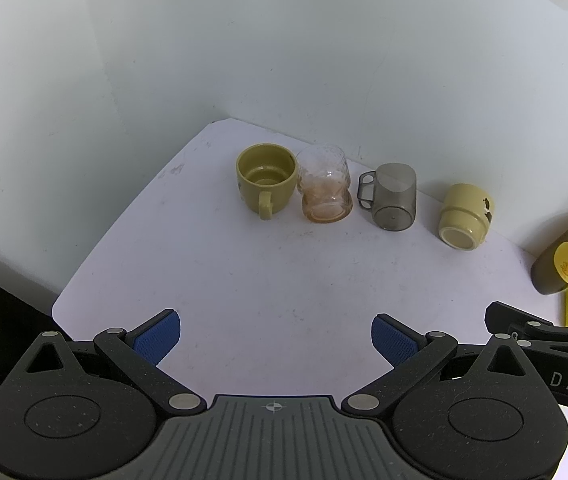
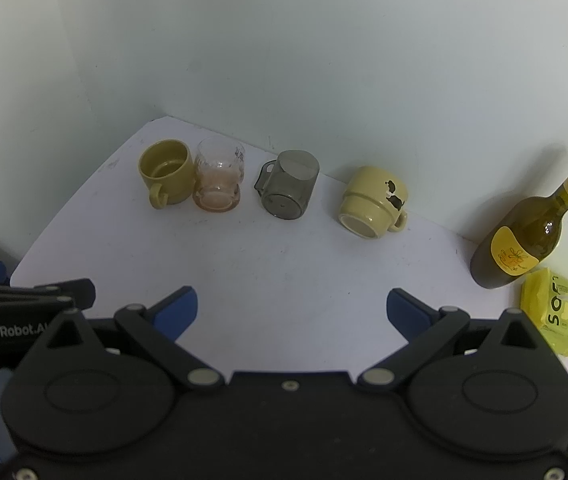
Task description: Flip cup upright
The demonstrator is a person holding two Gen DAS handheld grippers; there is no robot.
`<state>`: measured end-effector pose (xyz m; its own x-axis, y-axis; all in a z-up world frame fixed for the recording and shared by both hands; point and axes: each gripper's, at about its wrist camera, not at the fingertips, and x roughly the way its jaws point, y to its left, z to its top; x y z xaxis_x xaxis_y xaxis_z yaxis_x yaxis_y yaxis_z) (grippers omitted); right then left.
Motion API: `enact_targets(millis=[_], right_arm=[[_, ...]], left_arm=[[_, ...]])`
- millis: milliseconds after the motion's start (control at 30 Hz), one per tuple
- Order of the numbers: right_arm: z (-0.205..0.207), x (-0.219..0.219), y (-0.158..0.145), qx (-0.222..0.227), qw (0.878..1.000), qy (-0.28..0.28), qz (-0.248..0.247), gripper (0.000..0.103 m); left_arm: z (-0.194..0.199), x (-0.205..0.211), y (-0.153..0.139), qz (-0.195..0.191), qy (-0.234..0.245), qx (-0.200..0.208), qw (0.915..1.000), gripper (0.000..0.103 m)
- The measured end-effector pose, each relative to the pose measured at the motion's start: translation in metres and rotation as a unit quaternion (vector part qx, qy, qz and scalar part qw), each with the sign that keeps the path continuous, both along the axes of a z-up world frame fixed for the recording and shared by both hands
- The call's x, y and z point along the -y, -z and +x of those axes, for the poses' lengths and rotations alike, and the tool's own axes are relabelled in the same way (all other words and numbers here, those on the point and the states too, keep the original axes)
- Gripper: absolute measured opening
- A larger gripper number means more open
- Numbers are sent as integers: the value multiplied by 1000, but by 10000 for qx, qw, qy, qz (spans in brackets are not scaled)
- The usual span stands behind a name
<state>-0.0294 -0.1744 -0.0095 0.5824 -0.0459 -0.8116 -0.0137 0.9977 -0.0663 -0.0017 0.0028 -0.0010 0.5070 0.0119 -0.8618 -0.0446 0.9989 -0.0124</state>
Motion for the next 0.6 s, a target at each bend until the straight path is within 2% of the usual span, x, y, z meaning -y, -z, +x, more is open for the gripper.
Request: enact_targets(millis=[600], right_arm=[[4, 1, -3, -34, 10000, 13, 28, 102]], left_arm=[[0, 0, 0, 11, 9, 10, 10000, 103]])
